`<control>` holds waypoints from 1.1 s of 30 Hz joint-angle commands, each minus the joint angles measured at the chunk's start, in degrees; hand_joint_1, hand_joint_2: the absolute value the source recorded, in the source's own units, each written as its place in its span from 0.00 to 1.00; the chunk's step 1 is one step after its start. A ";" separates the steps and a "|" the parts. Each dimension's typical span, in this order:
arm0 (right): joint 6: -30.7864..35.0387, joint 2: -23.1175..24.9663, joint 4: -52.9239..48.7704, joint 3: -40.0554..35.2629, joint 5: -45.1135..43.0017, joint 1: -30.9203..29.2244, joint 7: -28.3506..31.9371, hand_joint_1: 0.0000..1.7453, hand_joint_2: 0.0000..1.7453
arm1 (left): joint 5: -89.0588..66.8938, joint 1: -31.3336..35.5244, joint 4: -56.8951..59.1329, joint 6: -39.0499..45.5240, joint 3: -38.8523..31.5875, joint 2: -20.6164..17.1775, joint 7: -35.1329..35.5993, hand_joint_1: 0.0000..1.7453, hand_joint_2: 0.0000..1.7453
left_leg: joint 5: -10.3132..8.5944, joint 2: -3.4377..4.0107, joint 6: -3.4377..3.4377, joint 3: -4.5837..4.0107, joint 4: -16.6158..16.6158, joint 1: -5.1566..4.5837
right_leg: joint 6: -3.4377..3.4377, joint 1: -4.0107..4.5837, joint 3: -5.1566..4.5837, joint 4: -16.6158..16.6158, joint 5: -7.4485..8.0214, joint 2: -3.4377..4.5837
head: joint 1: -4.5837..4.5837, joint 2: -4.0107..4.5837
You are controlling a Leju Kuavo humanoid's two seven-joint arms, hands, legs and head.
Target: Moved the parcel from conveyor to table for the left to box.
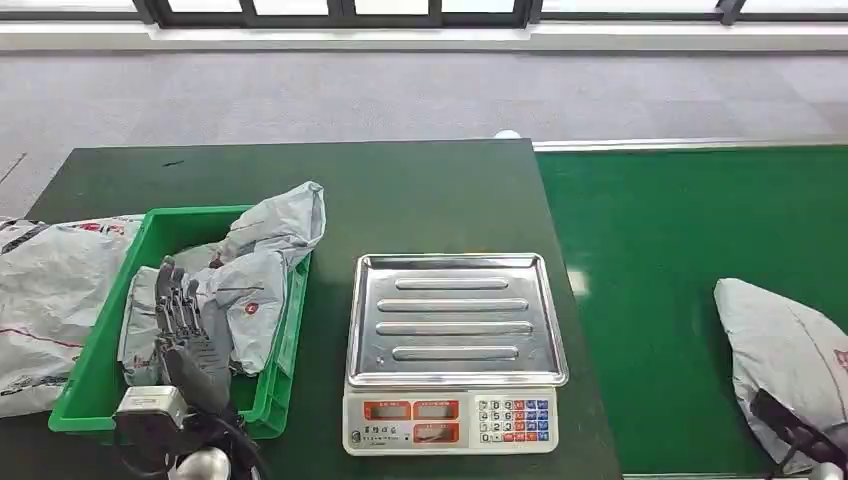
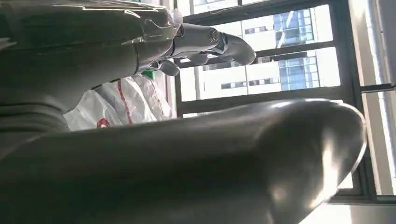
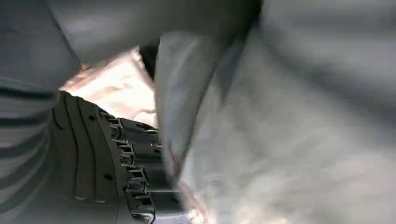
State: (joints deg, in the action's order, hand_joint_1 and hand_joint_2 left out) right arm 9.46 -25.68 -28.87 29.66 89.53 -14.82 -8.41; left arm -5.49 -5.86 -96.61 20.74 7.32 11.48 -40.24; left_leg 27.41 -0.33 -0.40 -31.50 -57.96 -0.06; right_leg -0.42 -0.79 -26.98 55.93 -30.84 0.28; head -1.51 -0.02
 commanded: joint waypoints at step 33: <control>16.86 22.81 -42.50 -15.66 -20.31 13.79 16.38 1.00 1.00 | -0.95 -0.52 3.86 -1.81 -6.30 1.42 0.24 0.00 0.00 | 0.33 0.33 -0.30 0.81 0.09 0.67 | 0.45 0.68 0.81 -0.44 0.01 0.35 | 0.00 0.00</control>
State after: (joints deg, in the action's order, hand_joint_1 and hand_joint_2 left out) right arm 26.43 -7.32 -53.96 14.86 71.29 -5.94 7.12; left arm -6.64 -6.77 -94.53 19.04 4.09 13.22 -40.26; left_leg 27.76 -0.09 -0.64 -30.67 -57.98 0.71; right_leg 0.05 -0.01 -26.03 55.48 -30.84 0.58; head -1.51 -0.02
